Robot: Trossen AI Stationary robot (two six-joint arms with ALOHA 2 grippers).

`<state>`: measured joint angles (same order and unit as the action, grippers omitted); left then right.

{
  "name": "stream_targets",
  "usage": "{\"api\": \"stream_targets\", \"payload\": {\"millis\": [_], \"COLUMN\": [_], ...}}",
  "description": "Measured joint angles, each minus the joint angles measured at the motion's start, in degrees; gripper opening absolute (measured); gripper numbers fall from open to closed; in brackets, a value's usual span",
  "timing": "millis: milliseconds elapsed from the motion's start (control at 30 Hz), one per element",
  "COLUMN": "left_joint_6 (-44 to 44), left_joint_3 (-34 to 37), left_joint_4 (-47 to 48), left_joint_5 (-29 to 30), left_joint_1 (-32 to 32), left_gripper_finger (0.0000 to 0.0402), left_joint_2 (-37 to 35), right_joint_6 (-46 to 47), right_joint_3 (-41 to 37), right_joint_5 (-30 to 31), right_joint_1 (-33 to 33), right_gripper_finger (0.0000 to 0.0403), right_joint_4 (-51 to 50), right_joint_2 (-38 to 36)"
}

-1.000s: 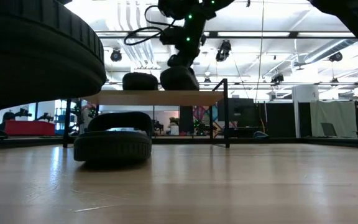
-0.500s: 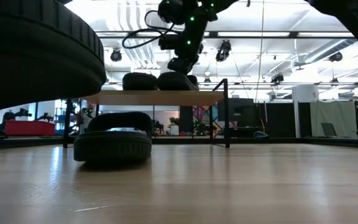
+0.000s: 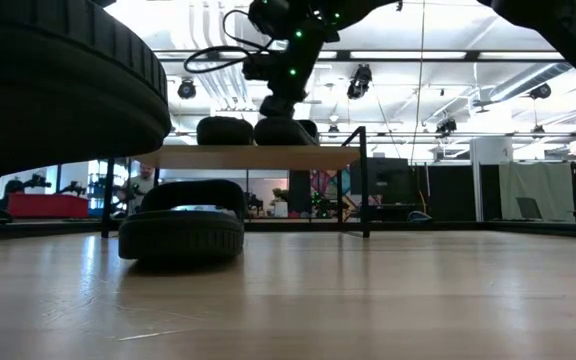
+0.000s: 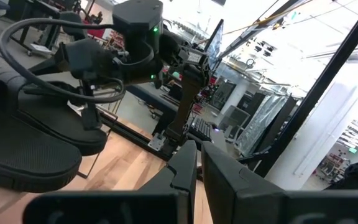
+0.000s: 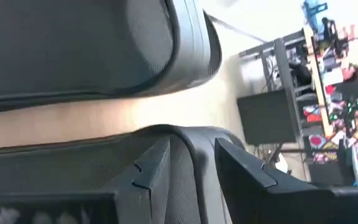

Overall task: Pick and place slides into the shelf
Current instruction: Put the black slide on the shelf

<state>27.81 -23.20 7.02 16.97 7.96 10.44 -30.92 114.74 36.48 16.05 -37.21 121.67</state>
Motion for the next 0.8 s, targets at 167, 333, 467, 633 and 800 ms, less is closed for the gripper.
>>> {"api": "stream_targets", "payload": {"millis": [167, 333, 467, 633, 800], "left_joint_6": [-0.2, -0.2, -0.1, 0.2, 0.2], "left_joint_3": [0.0, 0.0, 0.0, 0.0, 0.0], "left_joint_4": [0.0, 0.0, 0.0, 0.0, 0.0], "left_joint_5": [0.0, 0.0, 0.0, 0.0, 0.0], "left_joint_1": [0.0, 0.0, 0.0, 0.0, 0.0], "left_gripper_finger": [0.001, 0.001, 0.001, 0.001, 0.001], "left_joint_2": [0.0, 0.0, 0.0, 0.1, 0.0], "right_joint_6": [0.0, -1.8, -4.6, -7.7, -8.1], "right_joint_3": [0.0, -0.1, -0.4, -0.1, 0.3], "right_joint_5": [-2.7, -2.8, -2.4, 1.6, 2.5], "right_joint_1": [-0.3, -1.0, -1.1, -1.0, -0.8], "right_gripper_finger": [0.0118, 0.0118, 0.0118, 0.0118, 0.0118], "right_joint_4": [0.3, 0.9, 0.8, 0.6, 0.2], "right_joint_2": [0.0, 0.0, 0.0, 0.0, 0.0]}}
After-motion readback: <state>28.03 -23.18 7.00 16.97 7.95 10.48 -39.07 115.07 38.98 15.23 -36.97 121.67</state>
